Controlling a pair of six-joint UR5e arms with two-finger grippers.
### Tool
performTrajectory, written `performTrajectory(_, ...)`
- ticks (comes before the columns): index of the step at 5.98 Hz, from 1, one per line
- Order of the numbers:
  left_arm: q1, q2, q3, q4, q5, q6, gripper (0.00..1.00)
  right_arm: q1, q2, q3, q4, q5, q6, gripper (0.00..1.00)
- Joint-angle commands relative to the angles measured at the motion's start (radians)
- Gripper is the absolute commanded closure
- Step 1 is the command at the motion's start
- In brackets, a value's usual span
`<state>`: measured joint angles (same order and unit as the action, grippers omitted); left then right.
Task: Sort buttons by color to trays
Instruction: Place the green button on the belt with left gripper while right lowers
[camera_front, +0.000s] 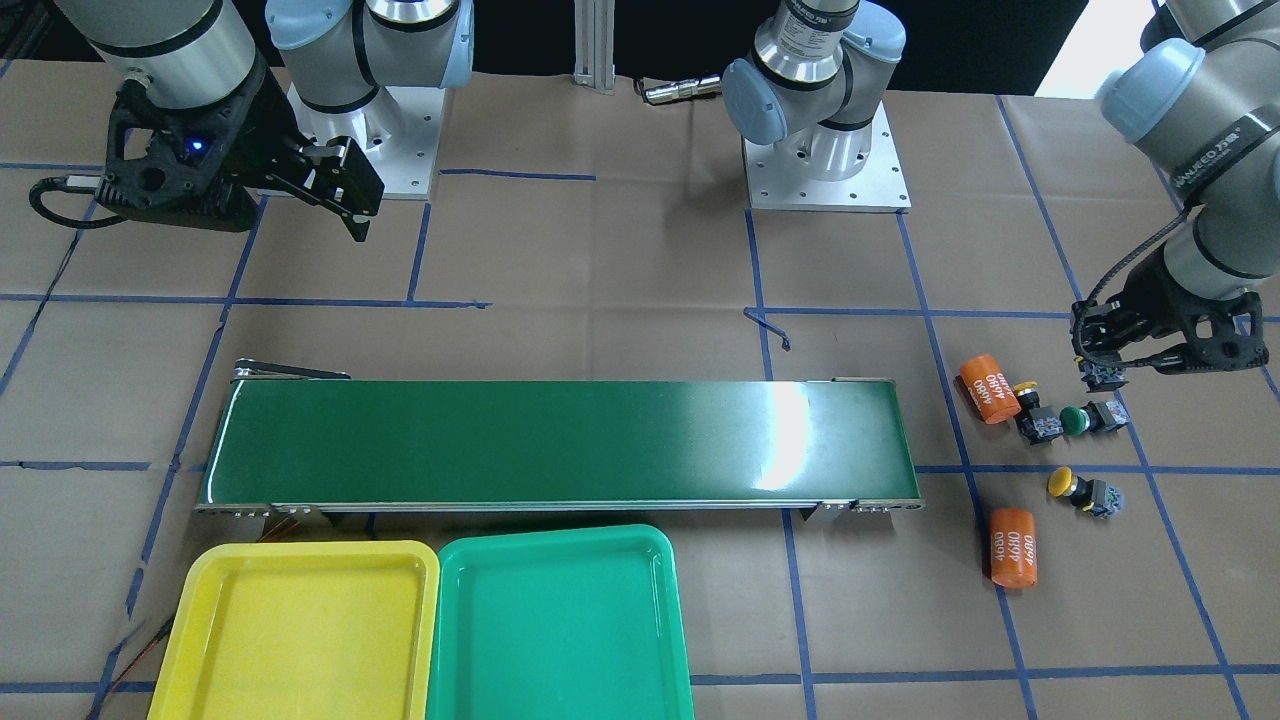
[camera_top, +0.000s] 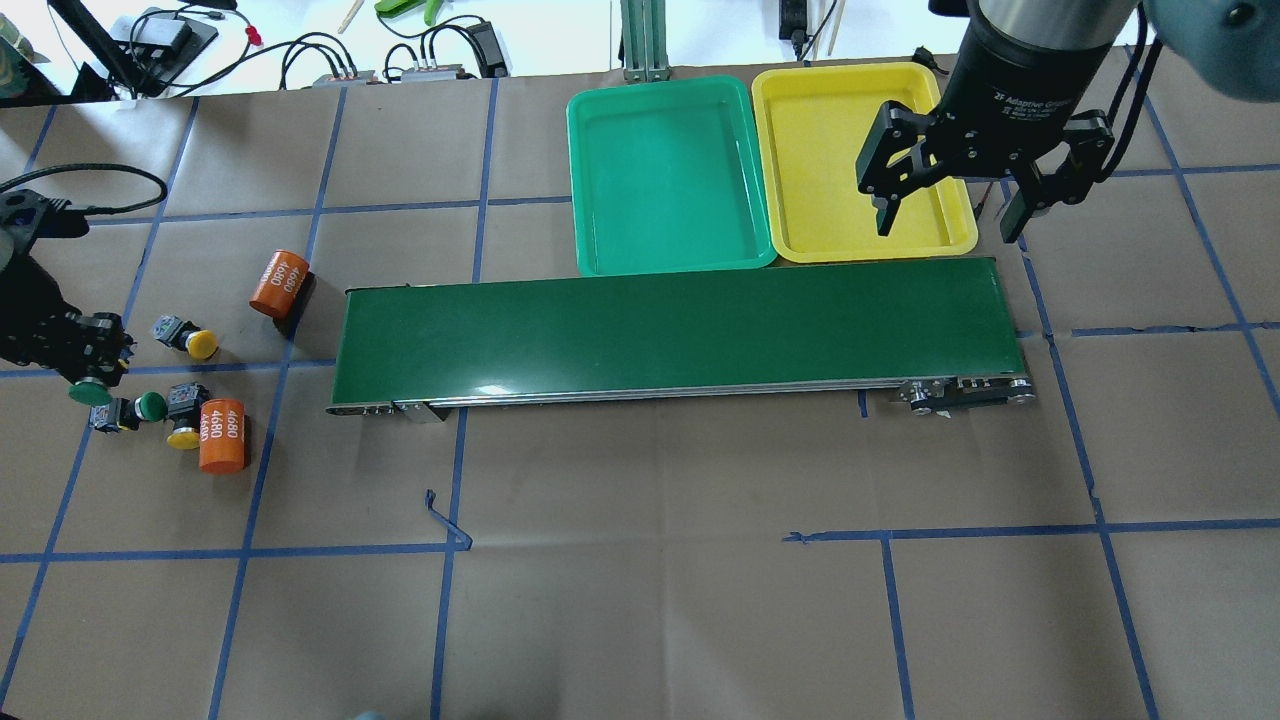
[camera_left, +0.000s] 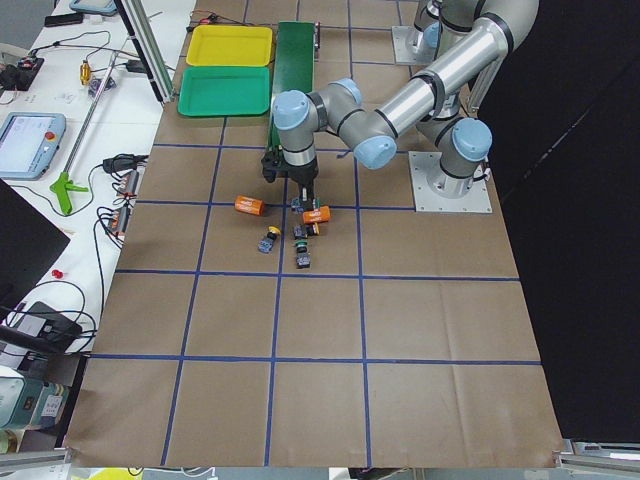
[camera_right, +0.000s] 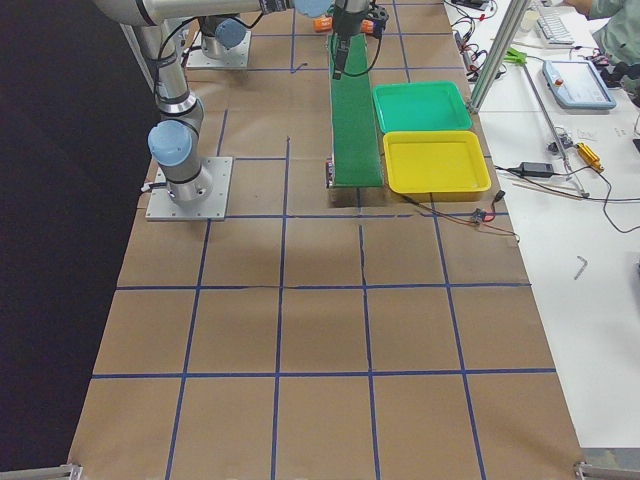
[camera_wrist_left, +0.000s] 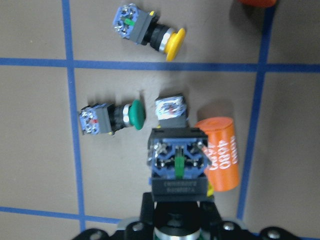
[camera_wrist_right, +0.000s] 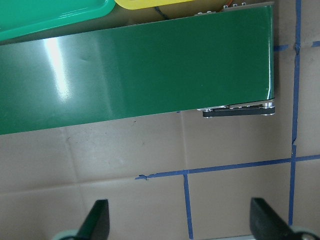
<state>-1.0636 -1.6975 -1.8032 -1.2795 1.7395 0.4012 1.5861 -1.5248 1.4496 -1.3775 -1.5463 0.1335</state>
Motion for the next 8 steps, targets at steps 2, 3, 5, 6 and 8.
performTrajectory(2,-0.215,-0.016,0.123,-0.126,-0.088,-0.623,0.98,0.000,0.000,0.000,-0.002,0.000,0.000,0.00)
performTrajectory(3,-0.260,-0.017,0.125,-0.124,-0.172,-0.824,0.99,0.000,0.000,0.000,-0.002,-0.002,-0.002,0.00)
performTrajectory(5,-0.361,-0.074,0.131,-0.107,-0.202,-1.017,1.00,0.000,0.000,0.000,0.000,-0.002,-0.002,0.00)
performTrajectory(6,-0.422,-0.115,0.155,-0.075,-0.202,-1.135,1.00,0.000,0.000,0.000,0.000,0.000,-0.002,0.00)
performTrajectory(8,-0.517,-0.195,0.188,-0.052,-0.193,-1.321,0.99,0.001,-0.021,0.000,0.035,0.000,-0.186,0.00)
